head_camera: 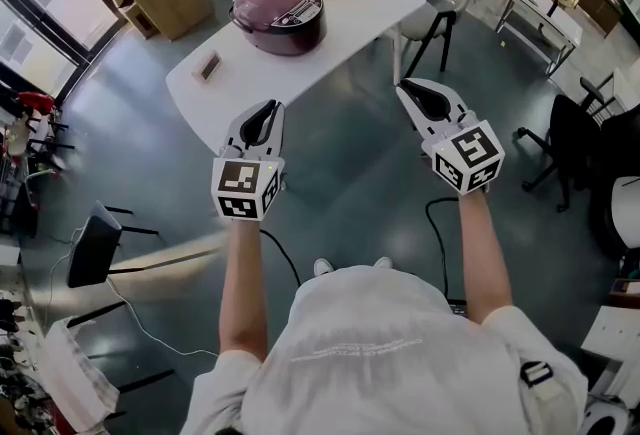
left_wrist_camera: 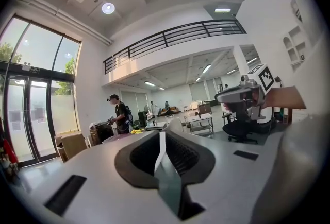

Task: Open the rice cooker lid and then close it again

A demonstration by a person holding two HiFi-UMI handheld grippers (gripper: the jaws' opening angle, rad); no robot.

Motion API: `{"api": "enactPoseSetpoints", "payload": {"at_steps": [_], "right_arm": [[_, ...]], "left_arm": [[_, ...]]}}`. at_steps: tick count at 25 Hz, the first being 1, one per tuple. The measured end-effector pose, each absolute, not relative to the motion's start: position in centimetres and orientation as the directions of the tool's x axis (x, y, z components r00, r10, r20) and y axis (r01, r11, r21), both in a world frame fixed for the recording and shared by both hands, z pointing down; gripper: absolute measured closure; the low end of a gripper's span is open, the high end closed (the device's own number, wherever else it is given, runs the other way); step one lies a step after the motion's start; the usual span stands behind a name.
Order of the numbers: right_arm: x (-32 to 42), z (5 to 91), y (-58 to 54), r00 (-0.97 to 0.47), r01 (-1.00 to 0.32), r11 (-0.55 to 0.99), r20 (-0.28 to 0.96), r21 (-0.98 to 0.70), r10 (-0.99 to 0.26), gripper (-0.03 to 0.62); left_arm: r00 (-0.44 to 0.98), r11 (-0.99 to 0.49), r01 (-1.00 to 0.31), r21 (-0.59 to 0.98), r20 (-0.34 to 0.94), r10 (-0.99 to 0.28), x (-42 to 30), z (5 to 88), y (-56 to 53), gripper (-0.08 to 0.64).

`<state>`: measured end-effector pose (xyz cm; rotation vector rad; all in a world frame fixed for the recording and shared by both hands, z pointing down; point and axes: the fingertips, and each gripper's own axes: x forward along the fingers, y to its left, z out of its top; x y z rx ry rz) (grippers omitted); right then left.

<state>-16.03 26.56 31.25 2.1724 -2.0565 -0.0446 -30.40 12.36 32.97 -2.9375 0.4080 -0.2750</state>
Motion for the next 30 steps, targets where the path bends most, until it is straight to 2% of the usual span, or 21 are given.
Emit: {"api": "enactPoseSetpoints", "payload": {"at_steps": [1, 3, 7, 20, 30], "right_arm": [[-15.8, 31.2, 26.6, 0.053, -0.992, -0.043, 0.08, 0.121, -0.995, 0.555], [-15.4, 31.2, 26.9, 0.038, -0.994, -0.029, 0.081, 0.105, -0.996, 0.468], [-14.5, 31.5, 27.7, 0.009, -0.993, 0.002, 0.09, 0.114, -0.996, 0.42], [-11.1, 33.9, 30.9, -0.01, -0.997, 0.018, 0.114, 0.068, -0.993, 0.419], [-8.5, 35.0, 29.7, -0.003, -0.999, 0.009, 0.13, 0.049, -0.992, 0.431]], "left_arm": [[0.945, -0.949, -0.255, -0.184, 0.158, -0.285, -30.2, 33.0, 12.5, 0.514], [0.945, -0.948, -0.257, -0.186, 0.158, -0.287, -29.8, 32.9, 12.8, 0.411], [0.942, -0.943, -0.269, -0.195, 0.153, -0.3, -29.0, 32.8, 13.9, 0.398], [0.907, -0.932, -0.32, -0.169, 0.23, -0.353, -27.4, 35.6, 17.6, 0.399], [0.906, -0.937, -0.315, -0.151, 0.245, -0.344, -24.2, 36.9, 15.8, 0.399]]}}
